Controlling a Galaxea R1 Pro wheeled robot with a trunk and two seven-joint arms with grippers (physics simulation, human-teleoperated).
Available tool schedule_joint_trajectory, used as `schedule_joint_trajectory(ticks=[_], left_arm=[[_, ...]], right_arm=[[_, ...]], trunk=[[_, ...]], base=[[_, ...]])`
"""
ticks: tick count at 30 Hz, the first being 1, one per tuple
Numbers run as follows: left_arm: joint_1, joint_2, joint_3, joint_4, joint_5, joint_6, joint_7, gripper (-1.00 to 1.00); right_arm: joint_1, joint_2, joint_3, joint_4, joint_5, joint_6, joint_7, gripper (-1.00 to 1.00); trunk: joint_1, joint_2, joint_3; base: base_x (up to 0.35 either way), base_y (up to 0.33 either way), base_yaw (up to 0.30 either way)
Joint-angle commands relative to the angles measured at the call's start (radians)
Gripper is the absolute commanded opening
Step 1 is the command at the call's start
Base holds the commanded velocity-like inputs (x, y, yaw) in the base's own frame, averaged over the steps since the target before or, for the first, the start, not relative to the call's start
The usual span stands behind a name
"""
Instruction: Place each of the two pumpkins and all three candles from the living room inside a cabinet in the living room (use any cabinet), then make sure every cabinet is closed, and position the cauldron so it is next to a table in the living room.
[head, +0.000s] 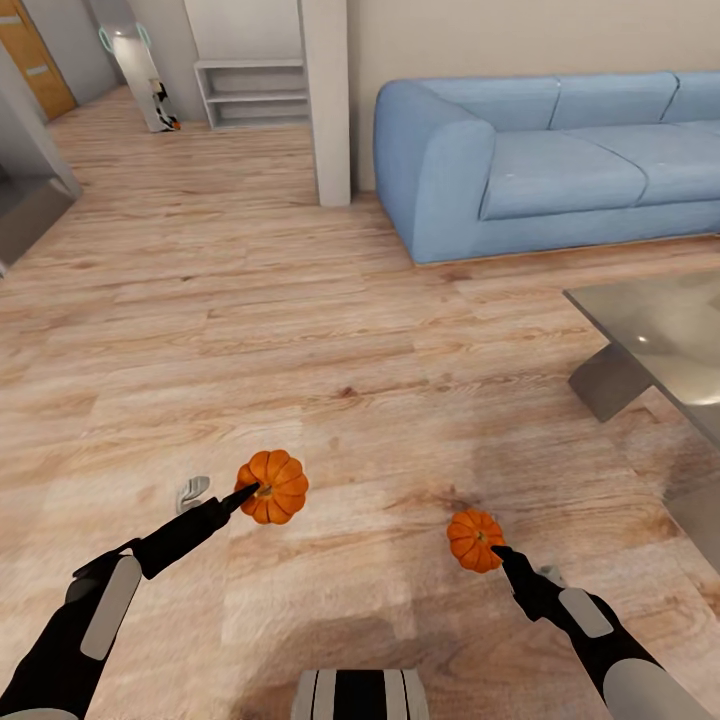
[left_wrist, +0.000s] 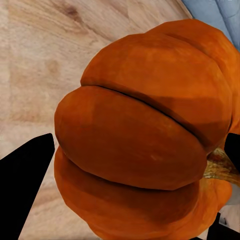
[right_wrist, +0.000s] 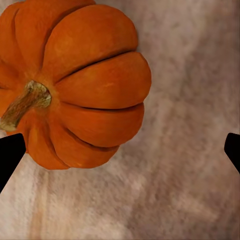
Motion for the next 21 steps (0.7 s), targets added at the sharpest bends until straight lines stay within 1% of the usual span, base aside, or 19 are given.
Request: schedule_joint_trajectory(ticks=[1, 8, 13, 21], left_arm=[[0.0, 0.0, 0.001, 0.0, 0.004, 0.006, 0.001, -1.0], [0.0, 0.002, 0.001, 0.0, 0.005, 0.007, -0.002, -1.0], [0.0, 0.002, 0.001, 0.0, 0.005, 0.006, -0.001, -1.0], [0.0, 0.002, 0.001, 0.0, 0.005, 0.006, -0.001, -1.0]], right_arm=[[0.0, 0.001, -0.007, 0.0, 0.0, 0.006, 0.003, 1.0], [0.0, 0.001, -0.007, 0.0, 0.0, 0.006, 0.003, 1.0], [0.0, 0.002, -0.007, 0.0, 0.0, 0.006, 0.003, 1.0], [0.0, 0.002, -0.007, 0.0, 0.0, 0.006, 0.003, 1.0]], trunk=[[0.0, 0.0, -0.001], [0.0, 0.0, -0.001], [0.0, 0.0, -0.001], [0.0, 0.0, -0.001]], base=[[0.0, 0.0, 0.0], [0.006, 0.0, 0.0], [0.113, 0.019, 0.0], [0.021, 0.003, 0.0]])
